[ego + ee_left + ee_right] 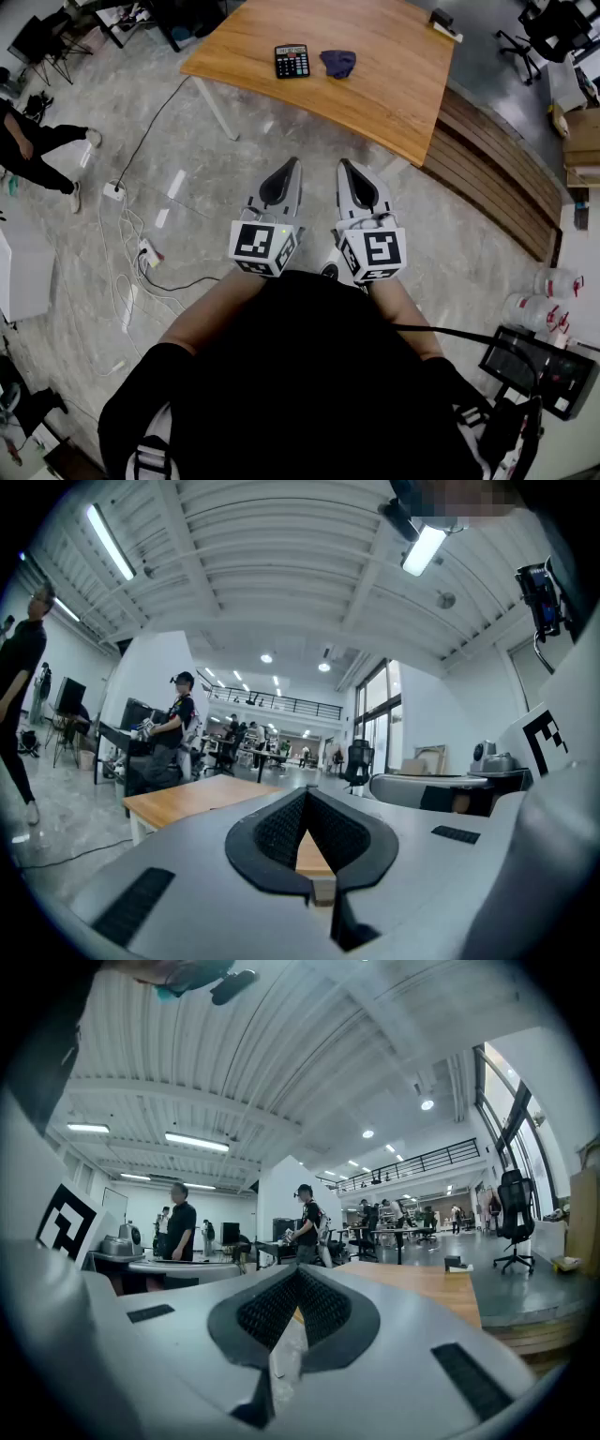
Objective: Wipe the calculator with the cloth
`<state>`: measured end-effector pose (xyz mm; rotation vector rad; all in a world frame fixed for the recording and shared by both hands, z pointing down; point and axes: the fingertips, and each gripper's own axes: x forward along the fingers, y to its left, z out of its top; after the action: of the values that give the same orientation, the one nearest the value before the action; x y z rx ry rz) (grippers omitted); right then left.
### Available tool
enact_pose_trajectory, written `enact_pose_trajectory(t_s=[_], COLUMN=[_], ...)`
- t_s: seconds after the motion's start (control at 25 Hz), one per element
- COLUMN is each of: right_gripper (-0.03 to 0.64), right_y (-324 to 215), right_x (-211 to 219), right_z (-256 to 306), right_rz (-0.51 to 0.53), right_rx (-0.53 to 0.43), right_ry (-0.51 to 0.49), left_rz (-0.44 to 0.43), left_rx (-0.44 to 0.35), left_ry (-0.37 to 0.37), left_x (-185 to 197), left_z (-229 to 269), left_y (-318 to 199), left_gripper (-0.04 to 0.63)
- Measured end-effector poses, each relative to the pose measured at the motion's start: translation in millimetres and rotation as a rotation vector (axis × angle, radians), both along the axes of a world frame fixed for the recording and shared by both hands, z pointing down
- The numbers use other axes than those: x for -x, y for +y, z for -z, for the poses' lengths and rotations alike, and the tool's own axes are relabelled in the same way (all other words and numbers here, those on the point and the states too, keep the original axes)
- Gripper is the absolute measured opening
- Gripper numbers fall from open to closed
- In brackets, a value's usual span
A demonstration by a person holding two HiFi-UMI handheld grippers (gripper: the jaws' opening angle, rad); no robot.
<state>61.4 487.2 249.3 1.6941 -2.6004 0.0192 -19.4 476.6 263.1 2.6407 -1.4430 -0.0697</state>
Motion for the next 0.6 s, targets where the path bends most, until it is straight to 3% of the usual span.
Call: enact_pose_trajectory(t_s=[0.28,0.6], right_gripper=[0.014,0.015], right_y=[-5,-15], right_x=[6,-26], right_z=[-3,-6], right_rz=[-0.002,0.011], right_rx=[0.006,0.006], right_ry=[0.003,-0.037], left_rz=[-0.002,0.025], left_rx=[0.028,0.040], left_ry=[-0.007,-0.021], left_x=[4,-28], left_z=[-6,-14], left_y=[-8,-10], left_gripper=[0.007,0.007])
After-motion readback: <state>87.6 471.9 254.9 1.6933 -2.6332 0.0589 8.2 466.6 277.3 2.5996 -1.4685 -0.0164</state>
